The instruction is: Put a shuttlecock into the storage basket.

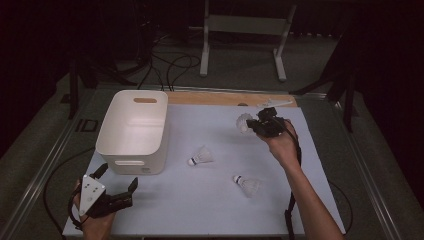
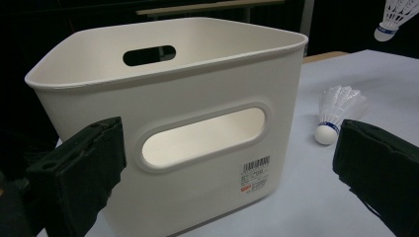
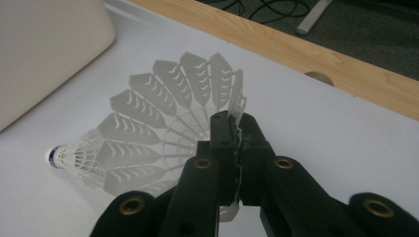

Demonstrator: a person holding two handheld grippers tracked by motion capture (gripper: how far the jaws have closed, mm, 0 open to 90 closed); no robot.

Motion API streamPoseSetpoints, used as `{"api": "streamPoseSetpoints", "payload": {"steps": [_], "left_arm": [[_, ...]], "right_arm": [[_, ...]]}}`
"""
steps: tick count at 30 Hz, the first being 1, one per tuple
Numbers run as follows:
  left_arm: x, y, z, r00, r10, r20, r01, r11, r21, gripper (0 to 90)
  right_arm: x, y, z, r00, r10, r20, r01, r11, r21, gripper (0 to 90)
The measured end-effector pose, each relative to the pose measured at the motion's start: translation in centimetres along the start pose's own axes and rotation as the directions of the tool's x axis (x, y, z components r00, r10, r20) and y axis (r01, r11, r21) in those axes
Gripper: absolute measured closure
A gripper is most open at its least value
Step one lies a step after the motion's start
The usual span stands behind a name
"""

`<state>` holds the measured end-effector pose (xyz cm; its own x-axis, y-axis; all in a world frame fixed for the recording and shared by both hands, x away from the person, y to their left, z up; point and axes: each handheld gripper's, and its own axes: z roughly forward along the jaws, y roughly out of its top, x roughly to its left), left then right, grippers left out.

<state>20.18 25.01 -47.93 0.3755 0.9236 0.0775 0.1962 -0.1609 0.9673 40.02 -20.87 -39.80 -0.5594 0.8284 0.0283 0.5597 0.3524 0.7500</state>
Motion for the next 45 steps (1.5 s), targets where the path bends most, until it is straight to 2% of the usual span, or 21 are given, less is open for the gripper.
{"api": "streamPoseSetpoints", "payload": {"steps": [45], "left_arm": [[-0.3, 0.0, 0.2, 0.9999, 0.007, 0.013, -0.007, 1.0000, 0.004, 0.4]], "right_arm": [[2.2, 2.5, -1.1, 0.9990, -0.033, -0.032, 0.030, 0.997, -0.072, 88.0]]}}
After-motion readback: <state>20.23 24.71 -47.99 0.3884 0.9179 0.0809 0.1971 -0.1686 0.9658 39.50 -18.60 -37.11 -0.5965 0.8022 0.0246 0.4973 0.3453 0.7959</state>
